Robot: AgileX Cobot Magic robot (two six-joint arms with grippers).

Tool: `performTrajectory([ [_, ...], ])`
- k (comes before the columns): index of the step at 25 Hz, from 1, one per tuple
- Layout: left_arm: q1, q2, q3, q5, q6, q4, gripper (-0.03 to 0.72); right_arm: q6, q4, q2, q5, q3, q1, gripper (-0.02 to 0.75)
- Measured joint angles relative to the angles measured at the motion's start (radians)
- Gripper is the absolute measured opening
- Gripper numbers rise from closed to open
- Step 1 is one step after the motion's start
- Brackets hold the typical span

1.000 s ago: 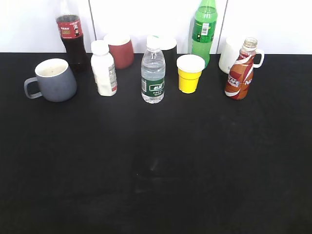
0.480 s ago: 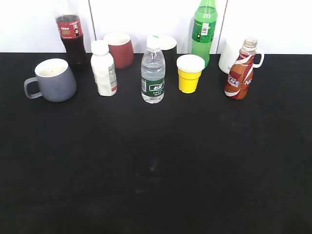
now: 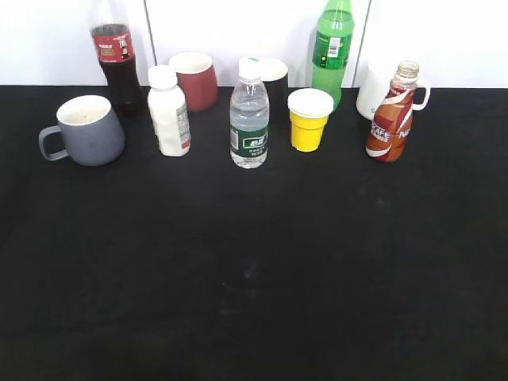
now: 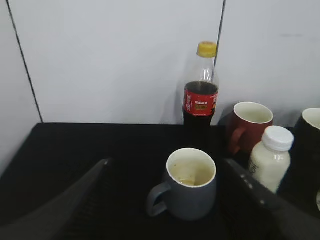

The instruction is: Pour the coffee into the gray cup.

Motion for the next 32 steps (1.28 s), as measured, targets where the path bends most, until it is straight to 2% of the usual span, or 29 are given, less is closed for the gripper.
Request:
performTrajectory([
  [10,0.0,0.692,-0.001,-0.58,0.0,-0.005,0.489,0.0,0.0,0.0,0.0,0.0,0.0,0.555],
  [14,0.001,0.851,-0.001,-0.786,0.0,-0.007,0.507,0.0,0.0,0.0,0.0,0.0,0.0,0.555],
  [16,0.003,0.908,-0.002,-0.816,0.0,-0.07,0.538,0.0,0.0,0.0,0.0,0.0,0.0,0.555],
  [19,0.006,0.989,-0.008,-0.872,0.0,-0.091,0.545,0.0,0.0,0.0,0.0,0.0,0.0,0.555],
  [24,0.01,1.044,-0.105,-0.884,0.0,-0.097,0.545,0.0,0.0,0.0,0.0,0.0,0.0,0.555],
  [27,0.037,1.062,-0.141,-0.868,0.0,-0.097,0.545,0.0,0.0,0.0,0.0,0.0,0.0,0.555],
  [32,0.055,1.125,-0.177,-0.861,0.0,-0.044,0.545,0.0,0.0,0.0,0.0,0.0,0.0,0.555],
])
